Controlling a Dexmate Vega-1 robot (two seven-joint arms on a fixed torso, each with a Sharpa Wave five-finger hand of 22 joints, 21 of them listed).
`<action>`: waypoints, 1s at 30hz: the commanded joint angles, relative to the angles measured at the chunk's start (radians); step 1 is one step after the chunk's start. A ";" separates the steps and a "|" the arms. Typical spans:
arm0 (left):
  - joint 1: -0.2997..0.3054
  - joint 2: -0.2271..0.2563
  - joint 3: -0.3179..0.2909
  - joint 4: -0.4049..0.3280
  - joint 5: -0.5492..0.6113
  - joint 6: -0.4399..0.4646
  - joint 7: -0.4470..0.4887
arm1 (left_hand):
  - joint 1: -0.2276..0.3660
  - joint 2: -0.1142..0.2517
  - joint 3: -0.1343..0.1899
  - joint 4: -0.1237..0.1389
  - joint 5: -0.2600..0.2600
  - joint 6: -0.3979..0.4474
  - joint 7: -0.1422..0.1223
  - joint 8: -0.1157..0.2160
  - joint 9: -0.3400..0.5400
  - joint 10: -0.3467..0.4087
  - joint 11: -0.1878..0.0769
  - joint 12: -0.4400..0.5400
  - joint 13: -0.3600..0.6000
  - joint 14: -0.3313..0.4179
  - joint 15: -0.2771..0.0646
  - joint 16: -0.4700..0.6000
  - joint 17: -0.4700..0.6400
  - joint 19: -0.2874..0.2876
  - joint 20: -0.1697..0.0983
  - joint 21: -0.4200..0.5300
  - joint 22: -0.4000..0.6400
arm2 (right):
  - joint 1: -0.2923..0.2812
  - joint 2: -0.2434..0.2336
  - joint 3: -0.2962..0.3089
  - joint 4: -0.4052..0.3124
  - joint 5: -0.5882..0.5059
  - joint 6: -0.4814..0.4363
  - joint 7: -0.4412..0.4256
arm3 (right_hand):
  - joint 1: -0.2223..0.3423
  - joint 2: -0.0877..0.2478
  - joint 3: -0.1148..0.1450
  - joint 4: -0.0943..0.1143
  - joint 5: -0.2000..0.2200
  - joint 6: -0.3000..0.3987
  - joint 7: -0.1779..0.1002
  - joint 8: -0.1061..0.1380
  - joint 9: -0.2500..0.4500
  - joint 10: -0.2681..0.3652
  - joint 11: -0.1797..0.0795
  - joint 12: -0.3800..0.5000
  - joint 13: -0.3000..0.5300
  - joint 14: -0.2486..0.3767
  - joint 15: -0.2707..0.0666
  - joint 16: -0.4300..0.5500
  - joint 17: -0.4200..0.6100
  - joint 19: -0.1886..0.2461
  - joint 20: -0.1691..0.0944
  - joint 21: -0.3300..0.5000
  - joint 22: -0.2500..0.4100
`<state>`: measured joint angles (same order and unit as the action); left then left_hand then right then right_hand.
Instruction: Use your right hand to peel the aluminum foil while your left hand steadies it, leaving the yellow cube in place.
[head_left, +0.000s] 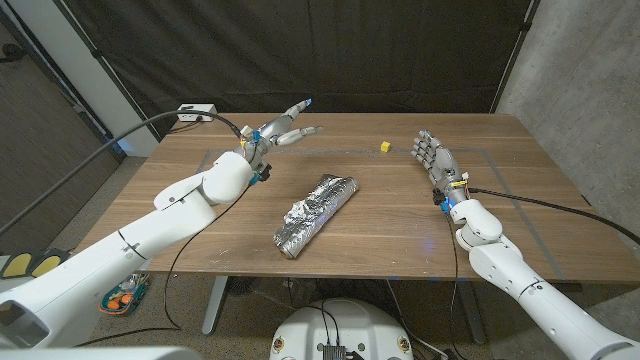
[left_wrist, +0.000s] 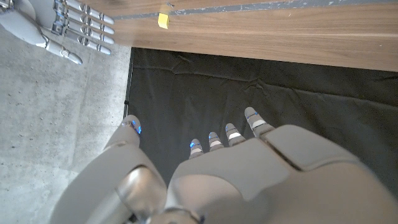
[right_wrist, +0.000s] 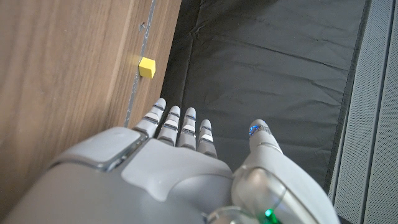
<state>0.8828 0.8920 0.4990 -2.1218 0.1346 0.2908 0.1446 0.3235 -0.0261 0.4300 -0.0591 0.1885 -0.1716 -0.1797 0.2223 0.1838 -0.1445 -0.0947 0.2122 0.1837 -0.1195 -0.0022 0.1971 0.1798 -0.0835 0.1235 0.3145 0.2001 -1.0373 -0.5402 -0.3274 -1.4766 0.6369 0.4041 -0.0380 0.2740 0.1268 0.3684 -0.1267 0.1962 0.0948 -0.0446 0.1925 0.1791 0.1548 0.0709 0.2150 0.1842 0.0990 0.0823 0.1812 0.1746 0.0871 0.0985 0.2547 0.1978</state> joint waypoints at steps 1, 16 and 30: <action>-0.051 0.009 0.081 -0.114 0.147 0.229 -0.126 | -0.005 -0.020 -0.019 -0.003 0.003 0.014 0.011 0.009 0.005 0.021 -0.007 0.008 0.005 0.022 -0.003 0.008 0.006 0.028 0.026 0.012 0.002 | -0.039 -0.014 0.015 -0.025 0.007 0.014 0.002 | 0.007 -0.004 0.001 0.003 0.005 0.008 0.003 0.001 0.004 0.011 0.000 0.009 0.002 0.006 0.003 0.006 0.002 0.001 0.005 -0.001 0.002; -0.216 -0.034 0.294 -0.226 0.359 0.613 -0.330 | 0.028 -0.065 -0.054 -0.023 0.029 0.169 0.046 0.037 0.009 0.202 -0.013 0.044 0.012 0.237 -0.049 0.053 0.014 0.203 0.069 0.059 -0.004 | -0.070 -0.018 0.030 -0.033 0.016 0.033 0.004 | 0.004 -0.005 -0.002 0.005 0.005 0.010 0.002 0.001 0.004 0.016 0.003 0.010 0.002 0.014 0.006 0.008 0.003 0.003 0.008 -0.001 0.003; -0.494 -0.072 0.572 -0.201 0.529 0.827 -0.658 | 0.113 -0.113 -0.085 -0.060 0.049 0.352 0.104 0.079 0.012 0.389 0.003 0.068 0.020 0.442 -0.084 0.090 0.025 0.423 0.057 0.114 -0.010 | -0.064 -0.014 0.032 -0.004 0.033 0.040 0.028 | 0.001 -0.006 -0.004 0.007 0.004 0.015 0.002 0.002 0.004 0.023 0.007 0.011 0.002 0.019 0.008 0.009 0.003 0.003 0.010 -0.003 0.003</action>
<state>0.5935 0.8485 0.8649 -2.3307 0.5326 0.9439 -0.2663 0.4266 -0.1311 0.3535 -0.1203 0.2295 0.1601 -0.0820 0.2923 0.1934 0.2292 -0.0929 0.2708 0.1980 0.2997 -0.0408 0.2784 0.2012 0.3136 0.1839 0.4194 0.1905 -1.1011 -0.5568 -0.2983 -1.5017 0.6570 0.4365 -0.0271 0.2740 0.1268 0.3656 -0.1239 0.1963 0.0984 -0.0410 0.1925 0.1790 0.1642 0.0766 0.2208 0.1837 0.1081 0.0914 0.1852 0.1744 0.0869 0.0984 0.2547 0.1977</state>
